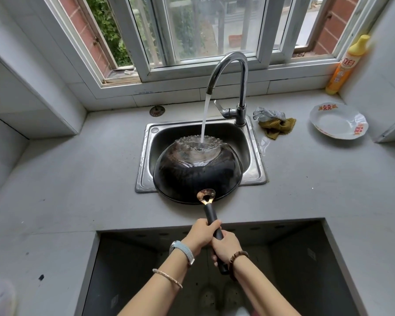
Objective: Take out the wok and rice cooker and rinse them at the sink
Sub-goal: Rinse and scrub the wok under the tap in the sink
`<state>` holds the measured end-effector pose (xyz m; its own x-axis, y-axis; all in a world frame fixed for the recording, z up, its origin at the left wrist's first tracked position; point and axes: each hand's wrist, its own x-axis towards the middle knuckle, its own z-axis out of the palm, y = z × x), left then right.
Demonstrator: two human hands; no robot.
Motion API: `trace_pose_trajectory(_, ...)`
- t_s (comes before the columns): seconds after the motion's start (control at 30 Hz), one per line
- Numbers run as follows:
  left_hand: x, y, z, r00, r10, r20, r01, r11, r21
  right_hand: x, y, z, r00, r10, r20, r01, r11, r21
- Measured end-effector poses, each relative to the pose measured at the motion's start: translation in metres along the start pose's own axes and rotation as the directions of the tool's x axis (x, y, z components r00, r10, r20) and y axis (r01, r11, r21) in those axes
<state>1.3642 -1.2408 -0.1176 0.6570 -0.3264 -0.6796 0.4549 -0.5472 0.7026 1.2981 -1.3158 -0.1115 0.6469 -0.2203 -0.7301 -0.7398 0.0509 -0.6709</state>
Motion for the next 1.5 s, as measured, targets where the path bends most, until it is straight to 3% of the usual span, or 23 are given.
trace_pose_trajectory(0.33, 0.007, -0.017, 0.000, 0.990, -0.010, -0.143, 0.029, 0.990, 0.136, 0.008, 0.011, 0.014, 0.999, 0.001, -0.037, -0.002, 0.999, -0.037)
trace_pose_trajectory(0.6, 0.012, -0.029, 0.001, 0.991, -0.034, -0.127, 0.038, 0.999, 0.026, 0.012, 0.018, 0.016, 0.999, 0.011, -0.042, -0.014, 0.997, -0.071)
trace_pose_trajectory(1.17, 0.016, -0.039, 0.008, 0.993, -0.022, -0.114, 0.030, 0.997, 0.073, 0.018, 0.027, 0.018, 0.998, -0.020, -0.067, 0.006, 0.978, -0.209)
trace_pose_trajectory(1.5, 0.010, -0.030, 0.004, 0.993, -0.036, -0.109, 0.042, 0.998, 0.048, 0.010, 0.017, 0.015, 0.998, 0.016, -0.064, -0.025, 0.989, -0.144)
